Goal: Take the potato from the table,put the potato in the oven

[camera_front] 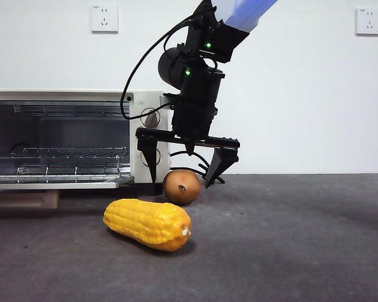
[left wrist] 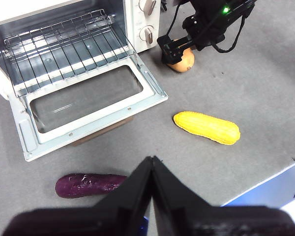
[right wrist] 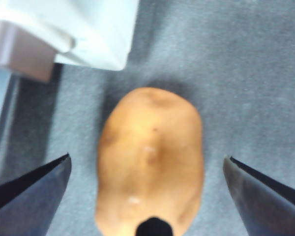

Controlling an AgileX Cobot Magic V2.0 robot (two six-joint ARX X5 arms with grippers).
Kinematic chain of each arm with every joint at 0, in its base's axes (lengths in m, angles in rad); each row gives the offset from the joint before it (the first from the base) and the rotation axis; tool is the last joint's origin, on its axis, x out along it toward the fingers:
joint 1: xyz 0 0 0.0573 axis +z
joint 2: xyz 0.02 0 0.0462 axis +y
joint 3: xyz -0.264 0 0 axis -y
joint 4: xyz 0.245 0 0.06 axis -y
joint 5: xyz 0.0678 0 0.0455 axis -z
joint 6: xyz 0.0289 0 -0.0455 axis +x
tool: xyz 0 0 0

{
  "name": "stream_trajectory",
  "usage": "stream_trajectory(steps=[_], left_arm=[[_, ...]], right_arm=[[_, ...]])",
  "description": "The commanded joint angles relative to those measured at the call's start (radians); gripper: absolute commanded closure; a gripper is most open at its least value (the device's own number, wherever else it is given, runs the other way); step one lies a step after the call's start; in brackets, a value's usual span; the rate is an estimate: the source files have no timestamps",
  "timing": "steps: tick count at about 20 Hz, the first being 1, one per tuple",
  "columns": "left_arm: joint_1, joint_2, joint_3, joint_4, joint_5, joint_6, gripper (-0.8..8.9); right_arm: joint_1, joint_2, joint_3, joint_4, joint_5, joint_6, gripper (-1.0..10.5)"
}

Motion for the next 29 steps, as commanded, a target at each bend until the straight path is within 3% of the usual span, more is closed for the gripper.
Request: stream_trajectory(steps=[1,3,8,9,13,20,23,29], left_arm=[[-0.004,0.001,-0.008,0.011,0.003,0.007,8.19],[-0.009,0.004,-0.008,0.011,0.003,0.007,8.19],[-0.017,0.004,-0.008,0.011,0.002,0.007,8.19],[-0.017,0.004,-0.008,0.011,0.002,0.007,8.19],[-0.017,0.004,-0.008,0.011,0.003,0.007,8.19],[-0.017,0.004,-0.008,0.010,0.003,0.007,8.19],[-0.017,0.005,-0.008,0.013,0.003,0.007,8.19],[-0.017,0.015,-0.008,0.011,0.002,0.015,8.18]], right_arm=[[-0.006,0.027,0.000,0.016,-0.006,0.015,3.6],[-0.010,0.037,0.000,0.016,-0.049,0.050,4.0],[-0.013,0.037,0.000,-0.017,-0.083,0.055,8.9],[-0.013,0.037,0.000,-0.024,-0.081,0.061,9.2],[-0.013,0.034,0.087,-0.151,-0.075,0.064,9.2],[0.012,0.034,0.532,-0.569,-0.136,0.048,9.2],[0.051,0.034,0.633,-0.560,-0.237,0.006,9.2],[0.165,0.036,0.606,-0.311,-0.218,-0.001,9.1]])
